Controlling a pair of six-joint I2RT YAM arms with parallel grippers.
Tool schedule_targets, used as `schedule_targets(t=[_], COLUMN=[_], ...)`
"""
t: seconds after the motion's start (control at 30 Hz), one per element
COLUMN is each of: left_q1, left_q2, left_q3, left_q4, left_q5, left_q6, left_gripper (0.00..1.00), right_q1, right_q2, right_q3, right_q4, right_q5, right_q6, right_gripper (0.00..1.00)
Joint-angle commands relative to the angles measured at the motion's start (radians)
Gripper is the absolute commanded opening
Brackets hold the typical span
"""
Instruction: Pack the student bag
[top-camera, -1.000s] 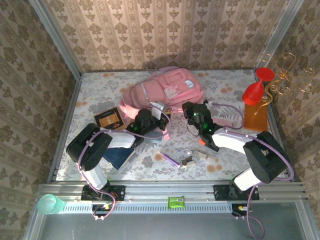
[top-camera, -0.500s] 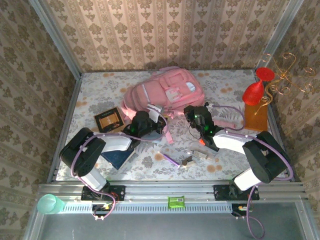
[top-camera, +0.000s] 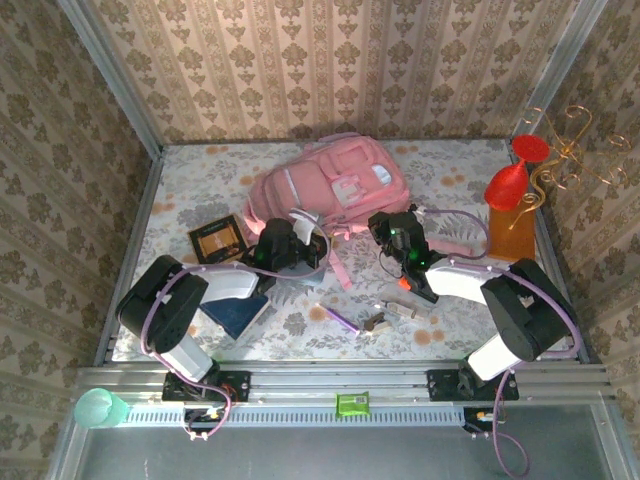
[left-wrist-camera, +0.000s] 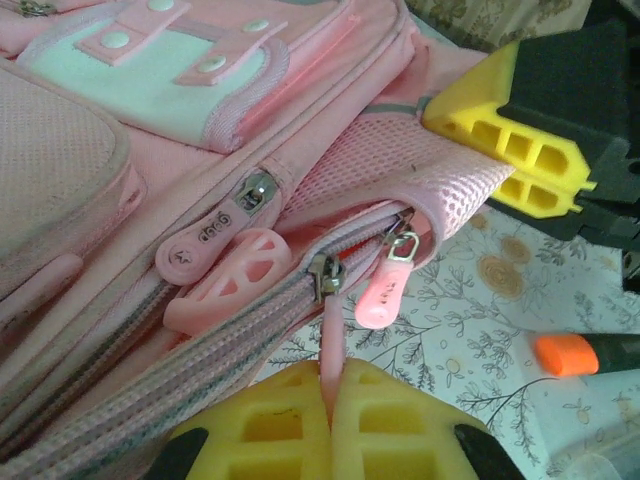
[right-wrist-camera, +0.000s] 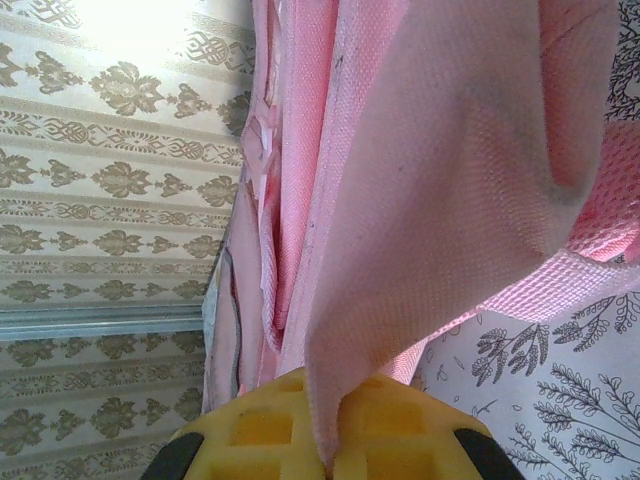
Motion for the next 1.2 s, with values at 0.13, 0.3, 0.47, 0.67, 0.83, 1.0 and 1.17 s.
schedule_targets(t=[0.13,0.3,0.47,0.67,0.83,1.0,1.17], left_q1=[0.112,0.126,0.183,0.203,0.24,0.243,0.222], left_q2=[-0.093,-0.161,-0.219,-0.223,-0.207,-0.225,-0.206], left_q3=[-0.082,-0.078,-0.097,-0.033,-0.035,-0.02,0.022], left_q4=[-0.016,-0.215,-0.284,-0.414,-0.377,-0.452,-0.559], left_q5=[-0.063,-0.186,-0.201,-0.05,0.033,-0.007,-0.083], left_q6=[-0.072,0.013,0.016,0.037,-0.032,0.018,0.103], left_gripper=[0.0,0.0,0.0,0.0,0.0,0.05,0.14], right_q1=[-0.042,-0.074,-0.128,-0.145,-0.143,-0.142,-0.137], right_q2=[-0.009,-0.02,-0.016,-0.003,0.025,0.032,0.059], right_q3=[0.01,0.006,0.025,0.057,0.076,0.091,0.093], right_q4=[0.026,-0.011,-0.069,-0.127,-0.112,-0.127,-0.099], right_q5=[0.068,0.045,-0.04,-0.125,-0.169,-0.177,-0.194], right_q6=[-0.029,-0.09,-0.183,-0.286,-0.282,-0.29,-0.263], right_gripper=[0.0,0.0,0.0,0.0,0.0,0.0,0.0])
